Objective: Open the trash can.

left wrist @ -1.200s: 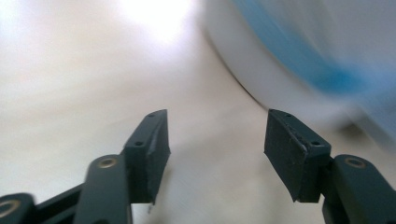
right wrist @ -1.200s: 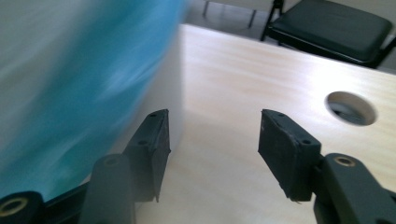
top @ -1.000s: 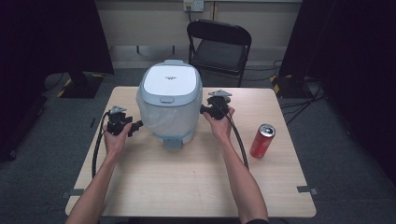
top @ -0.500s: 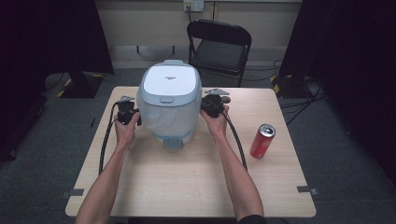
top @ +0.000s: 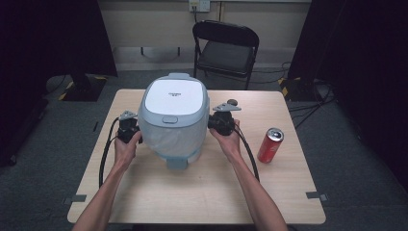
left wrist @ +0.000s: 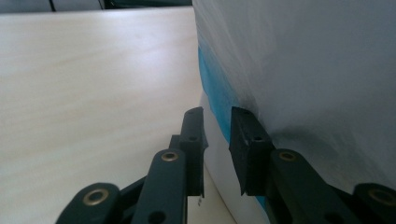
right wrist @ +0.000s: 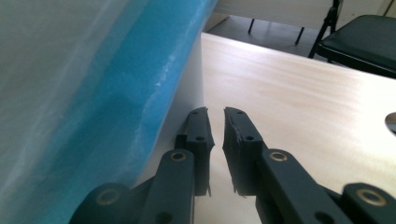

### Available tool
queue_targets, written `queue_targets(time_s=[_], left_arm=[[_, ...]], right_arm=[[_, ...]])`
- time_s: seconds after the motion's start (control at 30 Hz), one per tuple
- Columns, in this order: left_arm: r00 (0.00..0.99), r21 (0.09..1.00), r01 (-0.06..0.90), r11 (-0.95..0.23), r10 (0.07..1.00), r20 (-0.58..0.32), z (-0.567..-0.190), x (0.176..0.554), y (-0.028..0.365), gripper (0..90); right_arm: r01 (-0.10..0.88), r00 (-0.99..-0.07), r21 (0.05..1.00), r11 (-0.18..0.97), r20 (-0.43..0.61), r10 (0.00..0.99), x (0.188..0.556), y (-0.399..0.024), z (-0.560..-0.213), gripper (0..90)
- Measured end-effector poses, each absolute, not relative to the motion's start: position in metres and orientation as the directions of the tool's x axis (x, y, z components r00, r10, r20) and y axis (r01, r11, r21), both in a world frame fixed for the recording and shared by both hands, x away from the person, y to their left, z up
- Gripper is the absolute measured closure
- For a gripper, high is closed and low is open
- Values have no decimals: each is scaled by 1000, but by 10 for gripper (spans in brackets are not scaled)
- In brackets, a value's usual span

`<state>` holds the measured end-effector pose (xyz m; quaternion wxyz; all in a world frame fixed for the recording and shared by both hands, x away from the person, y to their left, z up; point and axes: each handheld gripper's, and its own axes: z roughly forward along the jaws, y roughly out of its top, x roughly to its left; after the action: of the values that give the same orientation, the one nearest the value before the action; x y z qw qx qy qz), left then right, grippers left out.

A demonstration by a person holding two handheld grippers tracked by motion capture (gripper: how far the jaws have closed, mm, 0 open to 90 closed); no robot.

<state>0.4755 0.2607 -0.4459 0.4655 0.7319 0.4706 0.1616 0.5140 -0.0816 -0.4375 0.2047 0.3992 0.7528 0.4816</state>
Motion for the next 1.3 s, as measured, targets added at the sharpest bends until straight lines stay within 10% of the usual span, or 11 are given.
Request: queue_targets(time_s=[0.37, 0.63, 1.3], left_arm=[[556, 823, 557, -113, 786, -269, -449, 412, 267, 734], [542, 831, 536, -151, 815, -202, -449, 411, 276, 355], [490, 745, 596, -300, 871, -42, -497, 400, 302, 284]], right_arm=[[435, -648, 869, 236, 120, 752, 452, -93, -434, 778], [428, -636, 864, 266, 78, 768, 440, -102, -429, 559], [417, -697, 870, 264, 120, 707, 384, -146, -400, 600]])
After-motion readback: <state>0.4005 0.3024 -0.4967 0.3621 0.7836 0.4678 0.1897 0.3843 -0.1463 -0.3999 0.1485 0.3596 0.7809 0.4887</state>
